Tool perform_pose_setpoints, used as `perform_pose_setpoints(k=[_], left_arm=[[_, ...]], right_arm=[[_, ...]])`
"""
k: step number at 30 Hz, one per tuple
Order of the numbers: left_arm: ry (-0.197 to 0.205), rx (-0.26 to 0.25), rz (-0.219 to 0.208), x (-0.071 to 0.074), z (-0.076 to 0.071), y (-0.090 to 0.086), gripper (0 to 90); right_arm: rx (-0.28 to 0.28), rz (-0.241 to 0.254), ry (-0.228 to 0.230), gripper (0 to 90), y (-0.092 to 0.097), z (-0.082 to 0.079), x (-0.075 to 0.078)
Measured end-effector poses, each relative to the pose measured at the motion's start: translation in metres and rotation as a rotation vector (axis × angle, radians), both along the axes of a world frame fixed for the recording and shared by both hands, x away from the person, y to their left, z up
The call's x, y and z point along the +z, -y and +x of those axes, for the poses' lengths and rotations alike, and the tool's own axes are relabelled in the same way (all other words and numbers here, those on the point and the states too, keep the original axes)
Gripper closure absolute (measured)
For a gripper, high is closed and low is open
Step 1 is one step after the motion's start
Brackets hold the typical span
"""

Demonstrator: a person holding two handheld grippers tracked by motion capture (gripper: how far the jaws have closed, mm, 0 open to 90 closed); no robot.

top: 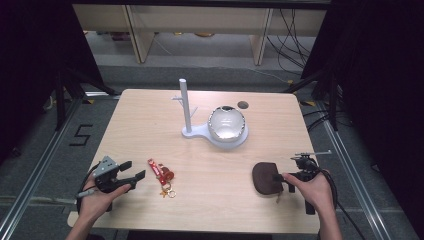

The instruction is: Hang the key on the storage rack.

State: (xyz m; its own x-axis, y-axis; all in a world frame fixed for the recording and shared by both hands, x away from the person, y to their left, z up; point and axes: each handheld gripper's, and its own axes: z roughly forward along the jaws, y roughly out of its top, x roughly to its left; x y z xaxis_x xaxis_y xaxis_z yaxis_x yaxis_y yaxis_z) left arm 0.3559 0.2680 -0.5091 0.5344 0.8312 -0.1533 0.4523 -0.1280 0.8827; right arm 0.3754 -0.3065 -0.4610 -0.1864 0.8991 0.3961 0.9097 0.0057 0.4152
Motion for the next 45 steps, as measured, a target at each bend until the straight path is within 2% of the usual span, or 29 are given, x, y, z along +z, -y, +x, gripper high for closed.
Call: perform_pose_setpoints(k=[5,8,9,10,11,14,16,17,18,23,24,25,26,27,28,29,30,31,32,33,34,36,37,38,40,41,43,44,45], left_arm=[[-0.001,-0.016,0.014,0.0,0.0,0.005,29.0],[-0.003,-0.028,0.014,0.001,0.001,0.008,29.1],[-0.004,-0.029,0.017,0.001,0.002,0.009,29.1],[-0.006,-0.037,0.007,0.0,0.003,0.01,29.2],[-0.004,-0.032,0.008,0.0,0.003,0.011,29.2],[-0.007,-0.045,0.008,-0.001,0.003,0.013,29.4],[-0.008,-0.047,0.008,-0.001,0.003,0.013,29.4],[-0.009,-0.048,0.008,-0.001,0.003,0.013,29.4],[-0.009,-0.047,0.01,-0.001,0.003,0.013,29.4],[-0.013,-0.04,0.011,-0.001,0.003,0.013,29.6],[-0.013,-0.039,0.01,-0.001,0.003,0.013,29.6],[-0.013,-0.037,0.009,-0.001,0.003,0.013,29.6],[-0.013,-0.037,0.009,-0.002,0.003,0.012,29.6],[-0.014,-0.037,0.01,-0.002,0.003,0.012,29.7],[-0.013,-0.038,0.003,-0.002,0.004,0.012,29.7],[-0.013,-0.038,0.003,-0.002,0.004,0.012,29.8],[-0.015,-0.039,0.004,-0.003,0.004,0.012,29.8],[-0.015,-0.039,0.004,-0.003,0.004,0.012,29.9],[-0.018,-0.038,0.01,-0.003,0.003,0.012,29.9],[-0.018,-0.038,0.01,-0.003,0.003,0.012,30.0],[-0.017,-0.046,0.0,-0.004,0.003,0.013,30.1],[-0.017,-0.048,0.003,-0.005,0.003,0.014,30.1],[-0.017,-0.049,0.003,-0.005,0.003,0.014,30.2],[-0.02,-0.049,0.005,-0.005,0.003,0.015,30.4],[-0.023,-0.054,0.007,-0.006,0.003,0.015,30.4],[-0.023,-0.054,0.008,-0.006,0.004,0.015,30.5],[-0.023,-0.052,0.01,-0.006,0.004,0.014,30.6],[-0.024,-0.049,0.009,-0.006,0.004,0.014,30.7],[-0.023,-0.047,0.009,-0.006,0.004,0.014,30.8]], right_arm=[[0.05,-0.019,-0.048,36.5,-0.003,0.006,-0.001],[0.068,-0.039,-0.077,36.2,-0.006,0.012,-0.002],[0.055,-0.028,-0.091,36.3,-0.008,0.014,-0.001],[0.061,-0.041,-0.085,36.1,-0.007,0.016,-0.002],[0.069,-0.04,-0.108,36.1,-0.007,0.019,-0.002],[0.094,-0.048,-0.112,36.3,-0.007,0.027,-0.005],[0.11,-0.056,-0.134,36.4,-0.007,0.031,-0.006],[0.054,-0.034,-0.169,36.4,-0.012,0.031,-0.006],[0.077,-0.046,-0.203,36.4,-0.01,0.034,-0.004],[0.099,-0.035,-0.216,35.8,-0.009,0.043,-0.011],[0.016,0.022,-0.289,35.1,-0.016,0.042,-0.01],[0.094,0.003,-0.248,35.0,-0.01,0.046,-0.013],[0.054,0.024,-0.275,35.0,-0.012,0.045,-0.013],[0.105,0.008,-0.27,34.8,-0.008,0.048,-0.014],[0.146,0.007,-0.206,36.3,-0.004,0.05,-0.02],[0.146,0.007,-0.206,36.3,-0.004,0.05,-0.02],[0.13,0.038,-0.245,37.6,-0.005,0.049,-0.018],[0.13,0.038,-0.245,37.6,-0.005,0.049,-0.018],[0.108,0.053,-0.303,39.7,-0.006,0.049,-0.015],[0.108,0.053,-0.303,39.7,-0.006,0.049,-0.015],[0.133,0.022,-0.256,41.9,-0.006,0.051,-0.017],[0.151,0.008,-0.266,42.9,-0.006,0.051,-0.015],[0.166,-0.007,-0.231,44.6,-0.006,0.053,-0.017],[0.156,-0.013,-0.231,49.7,-0.006,0.054,-0.015],[0.159,-0.005,-0.227,51.9,-0.005,0.055,-0.014],[0.128,-0.025,-0.26,53.7,-0.007,0.054,-0.009],[0.146,-0.033,-0.25,54.5,-0.008,0.053,-0.007],[0.086,-0.029,-0.269,55.4,-0.016,0.05,-0.003],[0.142,-0.094,-0.211,56.8,-0.013,0.051,-0.003]])
